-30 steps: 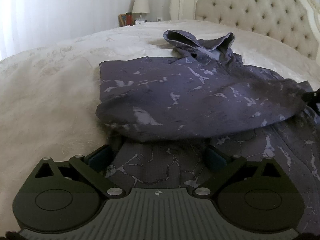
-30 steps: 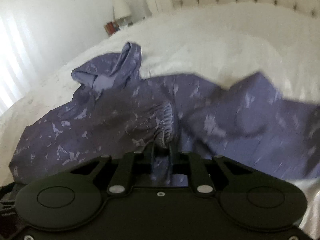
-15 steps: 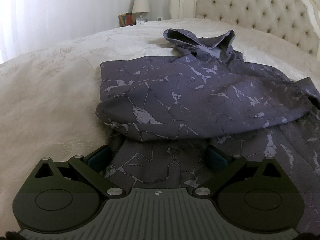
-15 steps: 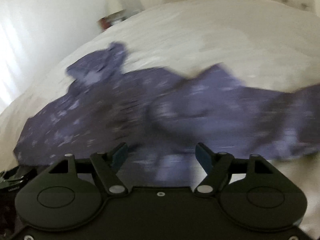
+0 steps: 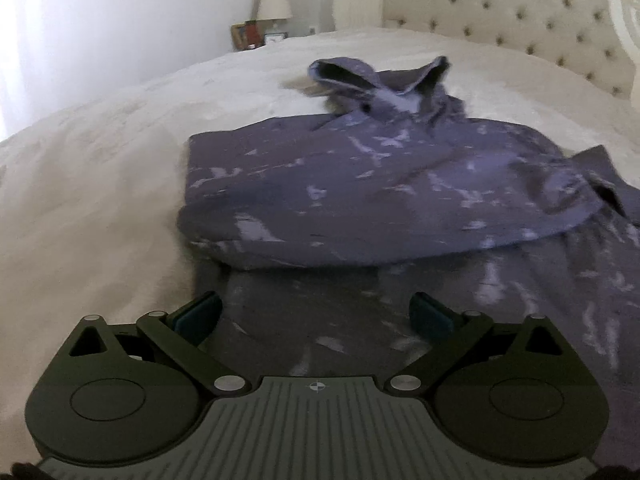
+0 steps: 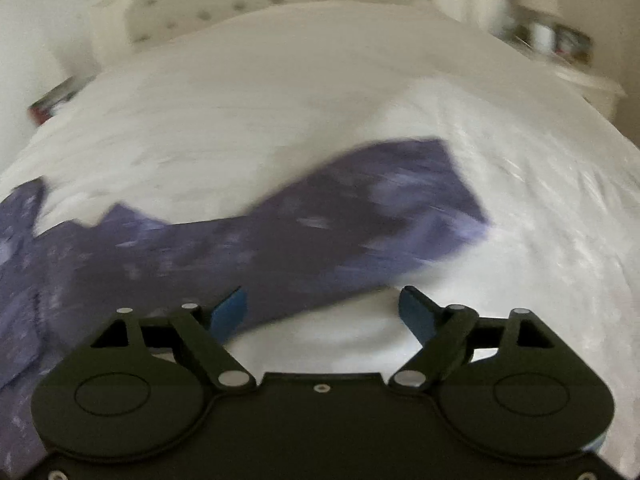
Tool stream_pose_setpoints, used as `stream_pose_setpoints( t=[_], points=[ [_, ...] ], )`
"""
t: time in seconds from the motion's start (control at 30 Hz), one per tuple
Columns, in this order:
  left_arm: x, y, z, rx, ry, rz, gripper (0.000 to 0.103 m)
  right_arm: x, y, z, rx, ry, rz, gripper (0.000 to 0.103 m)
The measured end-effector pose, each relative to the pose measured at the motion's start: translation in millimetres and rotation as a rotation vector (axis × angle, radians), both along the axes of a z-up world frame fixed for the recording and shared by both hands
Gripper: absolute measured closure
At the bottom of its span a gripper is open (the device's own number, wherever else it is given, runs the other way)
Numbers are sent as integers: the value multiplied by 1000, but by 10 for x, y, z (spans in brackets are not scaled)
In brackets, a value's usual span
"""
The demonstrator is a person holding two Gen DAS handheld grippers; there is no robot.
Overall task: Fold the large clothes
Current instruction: 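Grasp the other jacket sleeve with the right gripper and lift it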
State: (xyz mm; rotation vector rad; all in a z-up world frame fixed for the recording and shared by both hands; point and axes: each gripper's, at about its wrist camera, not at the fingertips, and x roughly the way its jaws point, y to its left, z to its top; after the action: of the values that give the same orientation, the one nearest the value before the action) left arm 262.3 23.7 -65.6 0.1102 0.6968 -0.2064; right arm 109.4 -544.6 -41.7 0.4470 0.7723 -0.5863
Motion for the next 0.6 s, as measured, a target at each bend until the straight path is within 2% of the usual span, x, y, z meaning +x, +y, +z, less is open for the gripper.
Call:
stream_pose_setpoints(
  t=[0.07, 0.17, 0.3, 0.37, 0.4, 0.43, 0.5, 0.6],
  points=[
    [-37, -55, 23, -3, 10, -13, 2, -77, -127, -76, 34, -4, -54, 18],
    [-27, -85, 23, -13, 26, -15, 2, -154, -276, -158, 96, -68, -113, 16],
    [49, -82, -130, -10, 69, -23, 0, -124, -401, -169, 117, -137, -160, 17],
    [23, -90, -177, -8, 48, -26, 0, -82, -474, -154, 123, -154, -182, 39],
    [11, -102, -181, -3, 42, -24, 0, -27, -472, -157, 112, -153, -189, 57],
    [7, -112, -183, 1, 39, -22, 0, 18, -468, -137, 96, -148, -195, 67],
    [8, -115, -187, 0, 35, -19, 0, 117, -427, -45, 68, -147, -189, 78],
    [1, -105, -187, -4, 30, -17, 0, 292, -264, 208, 11, -170, -138, 84]
  ],
)
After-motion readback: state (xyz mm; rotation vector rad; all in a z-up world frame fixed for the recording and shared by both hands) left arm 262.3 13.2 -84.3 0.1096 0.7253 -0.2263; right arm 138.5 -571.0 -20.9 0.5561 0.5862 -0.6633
